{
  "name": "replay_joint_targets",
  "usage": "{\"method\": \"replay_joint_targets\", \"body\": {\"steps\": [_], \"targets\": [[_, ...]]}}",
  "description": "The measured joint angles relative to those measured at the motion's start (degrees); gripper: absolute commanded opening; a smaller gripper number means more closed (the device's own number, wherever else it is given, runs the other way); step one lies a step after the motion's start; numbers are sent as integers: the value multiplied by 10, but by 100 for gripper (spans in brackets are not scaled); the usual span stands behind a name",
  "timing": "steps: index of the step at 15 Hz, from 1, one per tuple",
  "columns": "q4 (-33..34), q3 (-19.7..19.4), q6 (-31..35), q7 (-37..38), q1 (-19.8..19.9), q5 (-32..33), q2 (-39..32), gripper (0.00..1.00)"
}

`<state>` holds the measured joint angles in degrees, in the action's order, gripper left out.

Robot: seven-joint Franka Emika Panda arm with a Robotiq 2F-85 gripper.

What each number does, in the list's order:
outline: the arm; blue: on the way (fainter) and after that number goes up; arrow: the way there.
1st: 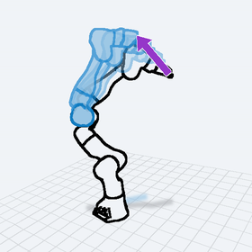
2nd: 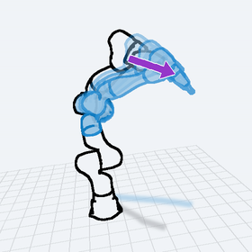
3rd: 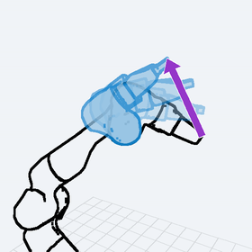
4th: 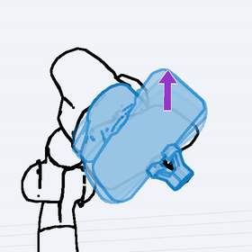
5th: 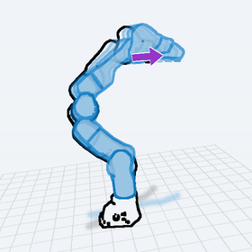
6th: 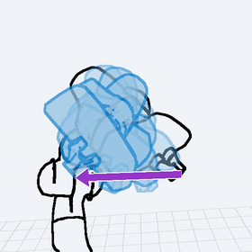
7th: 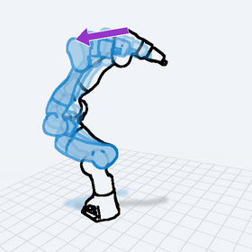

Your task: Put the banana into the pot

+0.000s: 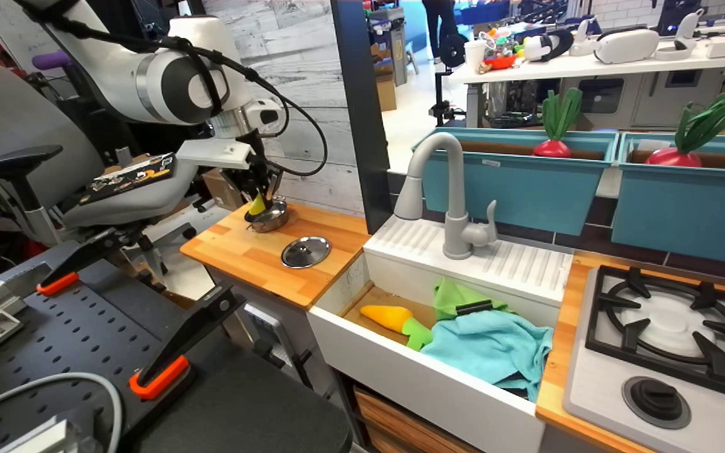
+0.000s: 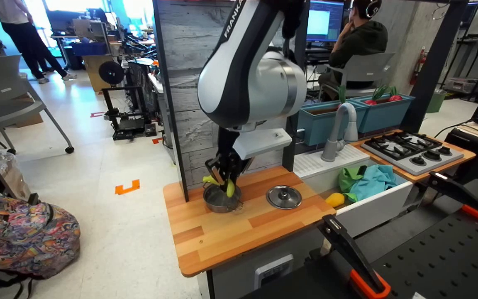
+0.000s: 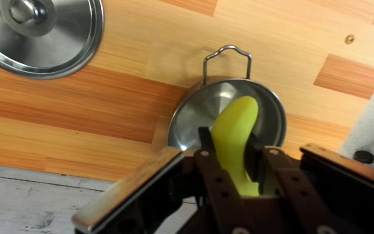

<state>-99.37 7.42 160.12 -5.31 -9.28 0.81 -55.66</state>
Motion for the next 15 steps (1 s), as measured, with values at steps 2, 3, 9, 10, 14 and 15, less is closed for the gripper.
{"method": "replay_joint_targets", "body": {"steps": [2,3,9,10,14,15], "targets": [[19,3,-15,-12,1,0,-16,6],[27,3,-19,-16,1,0,-24,6],[66,7,-52,-28,0,2,-55,73],[71,7,-58,-30,-1,2,-58,81],[83,8,-64,-34,-3,2,-66,100],[83,8,-64,-34,-4,2,-67,100]]}}
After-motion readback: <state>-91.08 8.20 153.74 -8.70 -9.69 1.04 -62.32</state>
